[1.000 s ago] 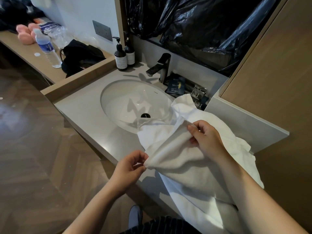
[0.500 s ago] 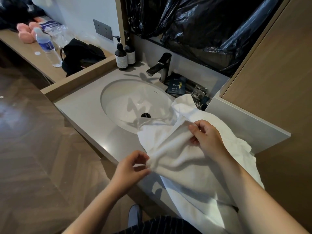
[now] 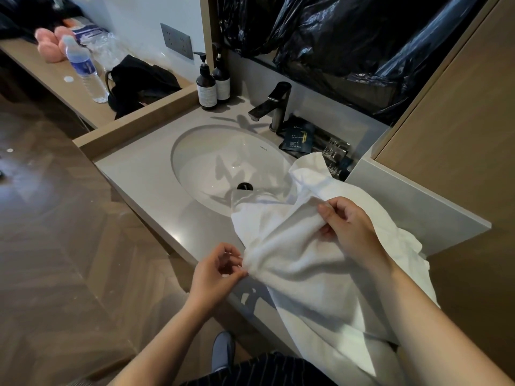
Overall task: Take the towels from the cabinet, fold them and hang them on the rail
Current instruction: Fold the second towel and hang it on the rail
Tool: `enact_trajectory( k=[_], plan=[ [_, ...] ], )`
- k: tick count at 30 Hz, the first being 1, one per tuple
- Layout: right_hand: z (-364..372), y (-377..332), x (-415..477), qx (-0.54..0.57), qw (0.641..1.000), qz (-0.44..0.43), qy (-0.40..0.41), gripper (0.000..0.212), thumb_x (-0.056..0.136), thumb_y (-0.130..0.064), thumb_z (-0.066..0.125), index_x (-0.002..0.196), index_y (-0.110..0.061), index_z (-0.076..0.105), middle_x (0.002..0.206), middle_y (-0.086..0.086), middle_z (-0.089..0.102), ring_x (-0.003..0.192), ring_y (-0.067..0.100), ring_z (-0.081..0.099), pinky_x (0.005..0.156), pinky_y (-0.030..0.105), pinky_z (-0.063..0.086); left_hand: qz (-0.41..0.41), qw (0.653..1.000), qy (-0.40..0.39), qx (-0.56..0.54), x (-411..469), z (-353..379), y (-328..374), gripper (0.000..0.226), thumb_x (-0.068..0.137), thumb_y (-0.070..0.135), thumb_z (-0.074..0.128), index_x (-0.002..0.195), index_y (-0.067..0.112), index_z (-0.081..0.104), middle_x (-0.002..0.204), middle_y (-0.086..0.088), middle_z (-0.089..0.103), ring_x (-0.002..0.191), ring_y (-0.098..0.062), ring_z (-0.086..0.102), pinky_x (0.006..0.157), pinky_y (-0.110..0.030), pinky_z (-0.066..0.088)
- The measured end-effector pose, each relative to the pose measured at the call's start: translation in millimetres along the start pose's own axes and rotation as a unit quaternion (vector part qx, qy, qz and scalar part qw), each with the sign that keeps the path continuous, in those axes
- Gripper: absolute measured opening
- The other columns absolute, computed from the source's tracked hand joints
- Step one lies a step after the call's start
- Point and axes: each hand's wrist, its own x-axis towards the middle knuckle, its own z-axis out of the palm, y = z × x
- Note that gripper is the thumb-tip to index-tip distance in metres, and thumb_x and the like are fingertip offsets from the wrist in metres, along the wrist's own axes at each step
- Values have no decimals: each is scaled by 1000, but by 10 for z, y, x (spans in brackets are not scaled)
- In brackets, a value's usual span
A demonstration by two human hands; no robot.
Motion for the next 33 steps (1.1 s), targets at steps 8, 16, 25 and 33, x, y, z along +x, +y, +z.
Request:
enact_trajectory(
  k=[8, 16, 25, 33],
  plan=[
    [10, -21, 48, -2, 1000, -6, -6, 18, 95, -28, 61, 84, -14, 62, 61, -9, 60, 58, 7, 58, 60, 28, 51, 143, 969, -121, 159, 83, -407, 301, 36, 79, 5, 66, 100, 34, 58, 81, 14, 65, 76, -8, 63, 73, -17, 52],
    [194, -127, 58, -130, 988, -55, -67, 18, 94, -29, 61, 78, -21, 57, 56, -12, 54, 56, 13, 49, 60, 29, 41, -18, 981, -145, 129, 8, -167, 160, 20, 87, 39, 66, 103, 26, 65, 102, 5, 61, 91, -12, 59, 85, -32, 54],
    [91, -156, 87, 4, 996, -5, -91, 19, 100, -25, 51, 89, -14, 61, 48, -2, 51, 45, 9, 46, 50, 17, 40, -27, 993, -116, 2, 75, -79, 190, 67, 73, 65, 68, 85, -1, 66, 90, -10, 66, 83, -22, 65, 79, -33, 55],
    [355, 20, 237, -183, 976, 4, -121, 16, 96, -30, 54, 82, -22, 54, 52, -5, 56, 41, 10, 51, 55, 26, 41, -46, 971, -125, 199, 63, -51, 50, 64, 74, 77, 39, 100, 24, 63, 100, 9, 60, 89, -6, 59, 84, -31, 54]
  ],
)
